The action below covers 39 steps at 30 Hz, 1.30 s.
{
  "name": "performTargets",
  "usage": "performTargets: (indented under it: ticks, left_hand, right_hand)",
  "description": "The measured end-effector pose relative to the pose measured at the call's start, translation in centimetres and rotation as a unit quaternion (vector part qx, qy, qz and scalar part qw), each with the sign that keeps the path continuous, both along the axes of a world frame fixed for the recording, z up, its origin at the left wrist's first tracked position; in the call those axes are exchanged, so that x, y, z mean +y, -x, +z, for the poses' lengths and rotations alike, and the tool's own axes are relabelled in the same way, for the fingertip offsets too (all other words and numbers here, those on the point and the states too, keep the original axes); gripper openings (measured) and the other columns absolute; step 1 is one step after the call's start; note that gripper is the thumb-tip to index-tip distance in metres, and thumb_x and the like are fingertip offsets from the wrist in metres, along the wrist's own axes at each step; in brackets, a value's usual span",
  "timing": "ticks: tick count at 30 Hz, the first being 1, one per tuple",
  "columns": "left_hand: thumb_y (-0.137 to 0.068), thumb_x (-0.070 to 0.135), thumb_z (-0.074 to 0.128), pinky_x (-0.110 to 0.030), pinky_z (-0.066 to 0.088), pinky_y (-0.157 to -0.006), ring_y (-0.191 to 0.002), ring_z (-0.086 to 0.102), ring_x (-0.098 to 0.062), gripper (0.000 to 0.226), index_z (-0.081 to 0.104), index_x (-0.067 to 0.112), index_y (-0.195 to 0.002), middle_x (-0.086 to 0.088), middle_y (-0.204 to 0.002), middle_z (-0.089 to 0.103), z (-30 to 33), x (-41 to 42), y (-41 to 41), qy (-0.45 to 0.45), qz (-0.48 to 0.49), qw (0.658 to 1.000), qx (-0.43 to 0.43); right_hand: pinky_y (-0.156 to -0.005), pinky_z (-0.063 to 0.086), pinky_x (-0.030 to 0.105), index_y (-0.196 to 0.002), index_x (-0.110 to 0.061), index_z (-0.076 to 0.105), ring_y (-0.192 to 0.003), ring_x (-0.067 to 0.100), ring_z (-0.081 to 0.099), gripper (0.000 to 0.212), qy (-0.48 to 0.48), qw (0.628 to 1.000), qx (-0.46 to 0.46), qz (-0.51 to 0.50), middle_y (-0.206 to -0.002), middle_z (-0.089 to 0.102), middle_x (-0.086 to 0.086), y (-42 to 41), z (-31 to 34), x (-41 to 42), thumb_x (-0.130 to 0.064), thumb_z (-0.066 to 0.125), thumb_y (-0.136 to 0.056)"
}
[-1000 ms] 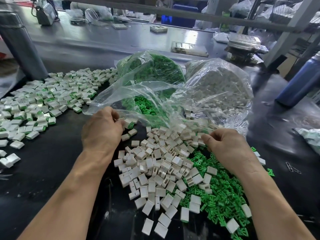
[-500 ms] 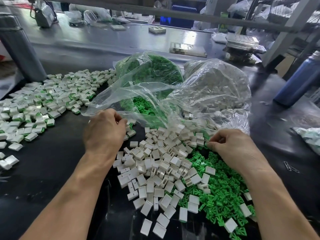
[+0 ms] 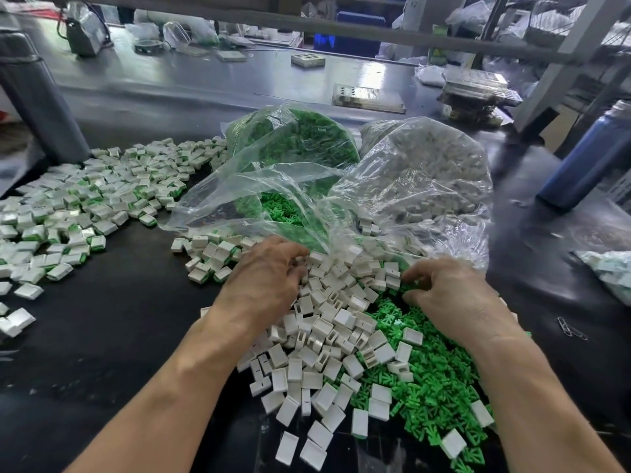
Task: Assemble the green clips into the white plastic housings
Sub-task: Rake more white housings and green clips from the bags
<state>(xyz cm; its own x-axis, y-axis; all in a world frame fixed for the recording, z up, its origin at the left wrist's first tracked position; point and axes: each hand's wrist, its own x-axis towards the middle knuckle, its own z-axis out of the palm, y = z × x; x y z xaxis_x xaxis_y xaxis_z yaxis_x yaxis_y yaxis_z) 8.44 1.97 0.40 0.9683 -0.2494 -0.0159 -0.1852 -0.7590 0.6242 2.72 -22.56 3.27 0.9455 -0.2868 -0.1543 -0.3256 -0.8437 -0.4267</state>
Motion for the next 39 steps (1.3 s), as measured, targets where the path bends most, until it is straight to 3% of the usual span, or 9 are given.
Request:
performTargets:
  ticks: [6, 10, 14, 19, 22, 27, 32, 36, 39]
  left_hand:
    - [-0.098, 0.026, 0.069, -0.017, 0.044, -0.087, -0.089, 0.052, 0.008, 0.036, 0.063, 0.037, -0.132, 0.029, -0.101, 0.046, -0.3, 0.2, -0.1, 0.041, 0.013, 0.999, 0.002]
    - [-0.096, 0.023, 0.072, -0.018, 0.052, -0.081, -0.085, 0.064, 0.003, 0.028, 0.067, 0.037, -0.121, 0.019, -0.106, 0.06, -0.3, 0.2, -0.1, 0.065, 0.024, 0.998, 0.007]
    - [-0.095, 0.023, 0.073, -0.005, 0.046, -0.061, -0.075, 0.065, 0.013, 0.018, 0.069, 0.04, -0.095, 0.018, -0.098, 0.065, -0.2, 0.1, -0.1, 0.074, 0.025, 0.997, 0.005]
    - [-0.096, 0.025, 0.072, -0.024, 0.059, -0.083, -0.085, 0.065, 0.001, 0.01, 0.07, 0.035, -0.096, 0.017, -0.1, 0.063, 0.0, -0.2, 0.3, 0.063, 0.021, 0.998, -0.008]
    - [-0.095, 0.031, 0.072, -0.025, 0.055, -0.09, -0.086, 0.058, 0.002, 0.006, 0.067, 0.035, -0.094, 0.019, -0.098, 0.057, 0.1, -0.4, 0.6, 0.035, 0.015, 0.999, -0.03]
    - [-0.085, 0.051, 0.075, -0.033, 0.045, -0.102, -0.105, 0.054, -0.008, 0.016, 0.066, 0.039, -0.09, 0.02, -0.103, 0.057, 0.3, -0.8, 0.6, -0.01, 0.015, 1.0, -0.017]
    - [-0.077, 0.054, 0.079, -0.029, 0.034, -0.099, -0.113, 0.049, -0.008, 0.021, 0.069, 0.04, -0.088, 0.018, -0.11, 0.059, 0.2, -1.1, 0.6, -0.048, 0.019, 0.998, -0.023]
    - [-0.078, 0.052, 0.08, -0.027, 0.028, -0.095, -0.107, 0.043, -0.005, 0.02, 0.069, 0.038, -0.087, 0.018, -0.105, 0.057, 0.3, -1.3, 0.7, -0.057, 0.017, 0.997, -0.042]
    - [-0.079, 0.048, 0.081, -0.028, 0.031, -0.093, -0.106, 0.046, -0.005, 0.022, 0.063, 0.038, -0.086, 0.02, -0.102, 0.056, 0.5, -1.4, 0.9, -0.033, 0.018, 0.999, -0.027]
  right_hand:
    - [-0.081, 0.057, 0.035, -0.083, -0.032, 0.073, -0.084, 0.009, 0.061, 0.015, -0.004, 1.0, -0.029, -0.006, -0.091, 0.064, -0.011, -0.5, -0.8, -0.1, -0.021, 0.082, -0.089]
    - [-0.083, 0.058, 0.038, -0.081, -0.033, 0.071, -0.083, 0.007, 0.061, 0.015, 0.001, 1.0, -0.029, 0.0, -0.089, 0.065, -0.014, -0.4, -0.9, -0.2, -0.025, 0.078, -0.092]
    - [-0.082, 0.056, 0.039, -0.087, -0.032, 0.068, -0.082, 0.006, 0.06, 0.011, -0.015, 0.997, -0.071, 0.009, -0.088, 0.064, -0.013, -0.3, -0.6, 0.0, -0.028, 0.069, -0.098]
    - [-0.075, 0.05, 0.028, -0.097, -0.032, 0.069, -0.082, 0.0, 0.059, 0.005, -0.064, 0.988, -0.138, 0.028, -0.088, 0.064, -0.016, -0.1, -0.5, 0.9, -0.028, 0.07, -0.099]
    - [-0.066, 0.044, 0.017, -0.102, -0.032, 0.073, -0.078, -0.003, 0.059, 0.007, -0.091, 0.981, -0.168, 0.035, -0.087, 0.065, -0.019, 0.0, -0.8, 1.2, -0.026, 0.07, -0.099]
    - [-0.073, 0.048, 0.018, -0.107, -0.031, 0.076, -0.084, -0.005, 0.059, 0.014, -0.101, 0.974, -0.199, 0.041, -0.09, 0.065, -0.024, 0.0, -1.0, 1.7, -0.022, 0.07, -0.099]
    - [-0.07, 0.042, 0.008, -0.111, -0.029, 0.076, -0.081, -0.009, 0.058, 0.016, -0.101, 0.971, -0.212, 0.051, -0.092, 0.064, -0.025, 0.0, -1.1, 2.1, -0.02, 0.07, -0.099]
    - [-0.087, 0.056, 0.024, -0.116, -0.027, 0.075, -0.09, -0.004, 0.061, 0.02, -0.123, 0.968, -0.215, 0.052, -0.104, 0.068, -0.015, 0.1, -1.0, 2.5, -0.018, 0.068, -0.1]
    - [-0.089, 0.054, 0.019, -0.12, -0.027, 0.074, -0.094, -0.007, 0.06, 0.023, -0.13, 0.965, -0.221, 0.052, -0.108, 0.069, -0.012, 0.1, -1.1, 2.7, -0.017, 0.069, -0.1]
